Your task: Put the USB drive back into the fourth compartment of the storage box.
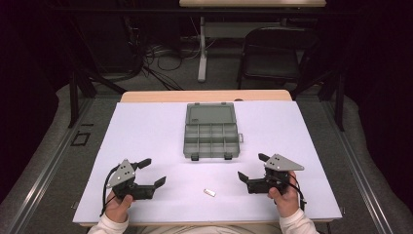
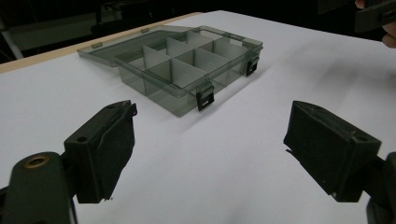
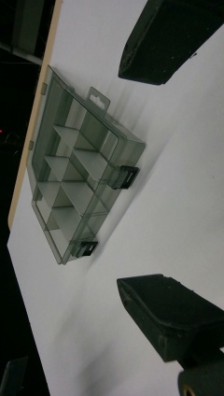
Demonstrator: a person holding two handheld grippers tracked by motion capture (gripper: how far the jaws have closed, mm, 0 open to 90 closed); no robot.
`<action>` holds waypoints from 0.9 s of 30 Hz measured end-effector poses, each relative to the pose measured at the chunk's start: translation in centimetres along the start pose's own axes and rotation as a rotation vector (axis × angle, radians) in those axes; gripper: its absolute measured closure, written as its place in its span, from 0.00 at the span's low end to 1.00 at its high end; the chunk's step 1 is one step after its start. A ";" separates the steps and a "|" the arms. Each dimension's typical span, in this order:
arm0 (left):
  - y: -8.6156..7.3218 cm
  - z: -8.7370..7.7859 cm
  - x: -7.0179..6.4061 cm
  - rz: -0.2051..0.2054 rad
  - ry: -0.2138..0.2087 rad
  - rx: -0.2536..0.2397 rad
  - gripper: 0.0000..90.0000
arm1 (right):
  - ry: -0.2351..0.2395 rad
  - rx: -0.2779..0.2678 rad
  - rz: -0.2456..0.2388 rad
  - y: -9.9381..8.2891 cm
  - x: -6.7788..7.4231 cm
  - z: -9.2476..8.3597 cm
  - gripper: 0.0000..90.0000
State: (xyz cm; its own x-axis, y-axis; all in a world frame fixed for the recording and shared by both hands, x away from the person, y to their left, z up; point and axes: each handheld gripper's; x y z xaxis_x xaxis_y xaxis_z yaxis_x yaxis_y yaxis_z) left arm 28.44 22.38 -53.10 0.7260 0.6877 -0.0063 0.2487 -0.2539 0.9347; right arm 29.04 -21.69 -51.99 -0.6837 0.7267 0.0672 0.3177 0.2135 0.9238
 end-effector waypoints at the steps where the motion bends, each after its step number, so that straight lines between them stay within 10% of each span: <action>1: 0.0 0.0 0.0 0.001 -0.002 0.001 0.17 | 0.000 0.000 0.000 0.0 0.0 0.0 0.02; 27: 0.0 0.1 0.1 -0.014 -0.023 -0.011 0.17 | 0.033 0.042 -0.003 -0.1 1.1 0.8 0.07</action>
State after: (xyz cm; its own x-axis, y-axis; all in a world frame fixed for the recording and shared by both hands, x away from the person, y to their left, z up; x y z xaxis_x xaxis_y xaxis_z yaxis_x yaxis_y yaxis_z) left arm 28.54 22.37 -53.12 0.7369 0.6754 -0.0276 0.2523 -0.2369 0.9382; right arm 28.76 -20.42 -52.34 -0.7060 0.7040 0.0774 0.3423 0.2436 0.9074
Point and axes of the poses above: each handheld gripper's, and its own axes: z roughly forward along the jaws, y roughly out of its top, x roughly to its left, and after that the axes turned 4 degrees about y, right-handed
